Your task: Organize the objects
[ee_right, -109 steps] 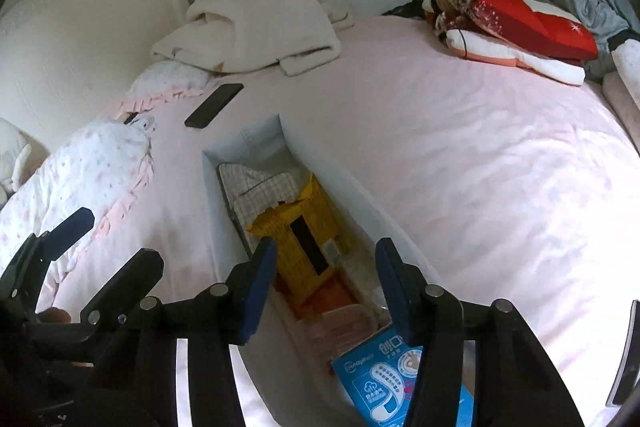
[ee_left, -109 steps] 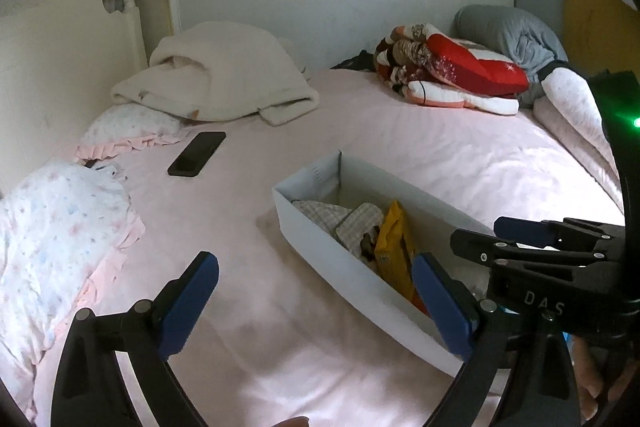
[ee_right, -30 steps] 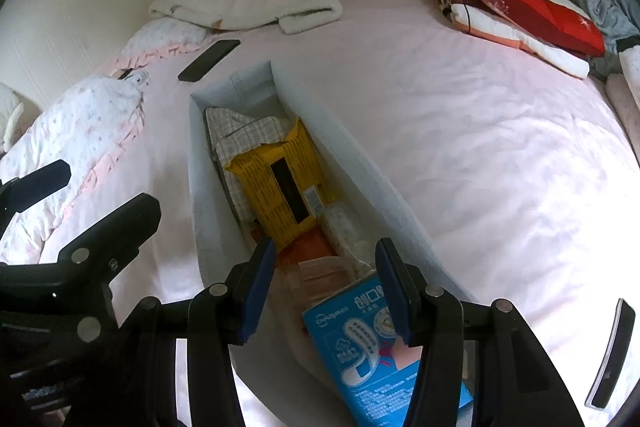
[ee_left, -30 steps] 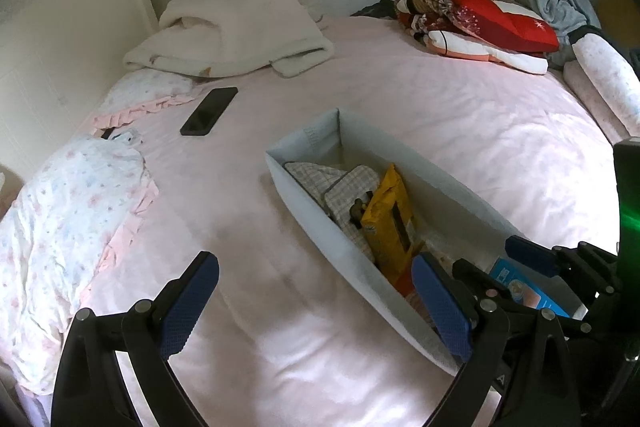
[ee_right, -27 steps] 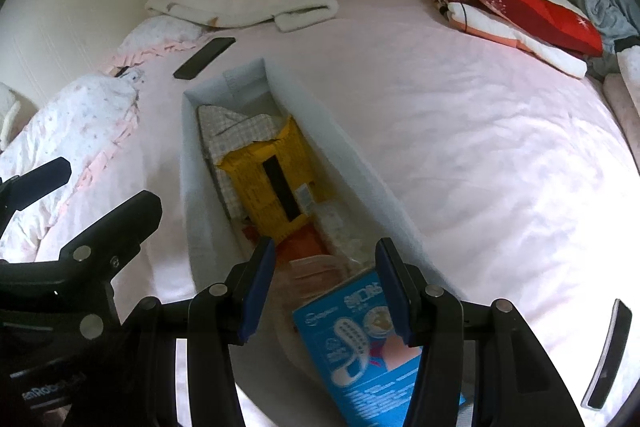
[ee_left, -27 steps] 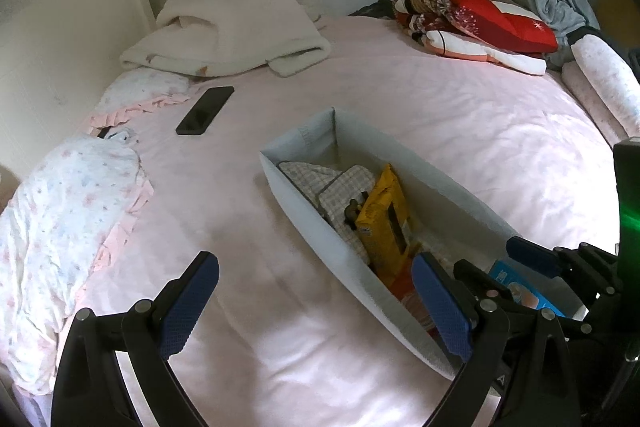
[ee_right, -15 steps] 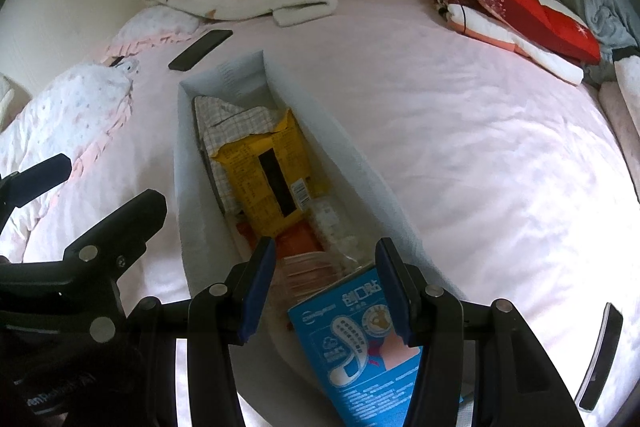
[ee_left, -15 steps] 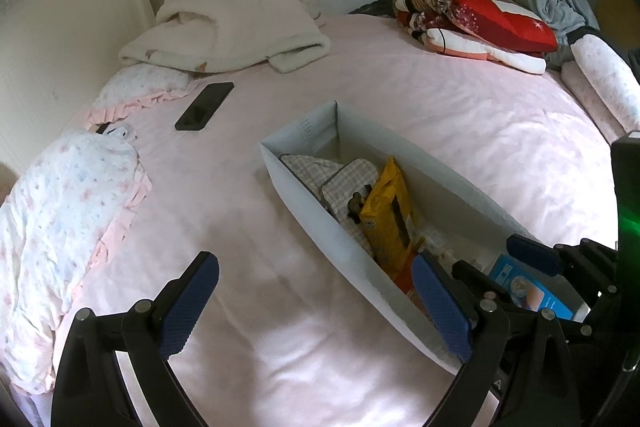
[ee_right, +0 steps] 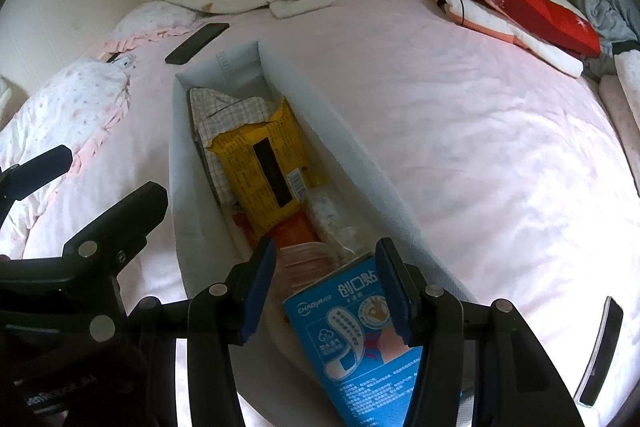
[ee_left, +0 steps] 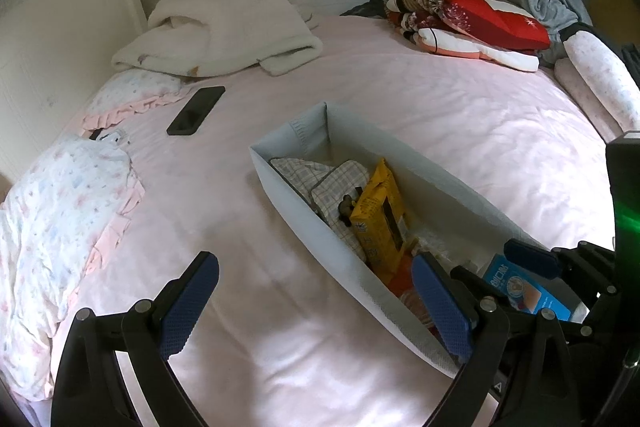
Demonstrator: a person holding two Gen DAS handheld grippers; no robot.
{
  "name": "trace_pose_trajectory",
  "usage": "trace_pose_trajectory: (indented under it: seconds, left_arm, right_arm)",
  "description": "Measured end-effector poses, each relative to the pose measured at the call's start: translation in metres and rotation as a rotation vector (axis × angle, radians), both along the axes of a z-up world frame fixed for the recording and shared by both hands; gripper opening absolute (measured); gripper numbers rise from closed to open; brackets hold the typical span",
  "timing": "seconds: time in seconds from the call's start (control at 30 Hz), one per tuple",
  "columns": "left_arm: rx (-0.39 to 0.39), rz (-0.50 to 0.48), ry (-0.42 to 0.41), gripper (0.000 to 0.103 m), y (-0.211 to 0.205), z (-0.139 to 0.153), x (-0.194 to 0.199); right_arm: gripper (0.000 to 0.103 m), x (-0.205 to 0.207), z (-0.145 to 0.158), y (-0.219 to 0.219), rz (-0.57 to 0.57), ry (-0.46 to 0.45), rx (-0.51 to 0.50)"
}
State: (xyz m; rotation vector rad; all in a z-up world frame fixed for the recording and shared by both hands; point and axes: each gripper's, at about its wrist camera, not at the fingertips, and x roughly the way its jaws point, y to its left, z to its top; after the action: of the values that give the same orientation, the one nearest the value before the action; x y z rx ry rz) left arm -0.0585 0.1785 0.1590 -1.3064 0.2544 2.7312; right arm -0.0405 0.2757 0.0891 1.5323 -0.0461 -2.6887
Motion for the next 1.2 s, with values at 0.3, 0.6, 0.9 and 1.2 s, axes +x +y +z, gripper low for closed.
trace_pose_trajectory:
  seconds: [0.3,0.6,0.9,1.2]
  left_arm:
    - [-0.004,-0.001,-0.001,0.098,0.0000,-0.0005,0.0000]
    - [-0.010,-0.002,0.004,0.098,-0.0002,-0.0004,0.0013]
    - [-0.014,-0.004,-0.003,0.098,0.0011,0.0003,0.0011]
    - [-0.017,-0.010,-0.003,0.098,0.0042,0.0011,-0.0004]
  right_arm:
    - [0.053,0.0007,-0.0006,-0.0008,0.002,-0.005,-0.001]
    - [0.053,0.0012,-0.0009,-0.0003,0.002,-0.008,-0.001]
    - [0.053,0.0034,-0.0015,-0.0002,-0.002,-0.015,-0.005]
    - [0.053,0.0026,-0.0019,-0.0007,0.003,-0.020,0.000]
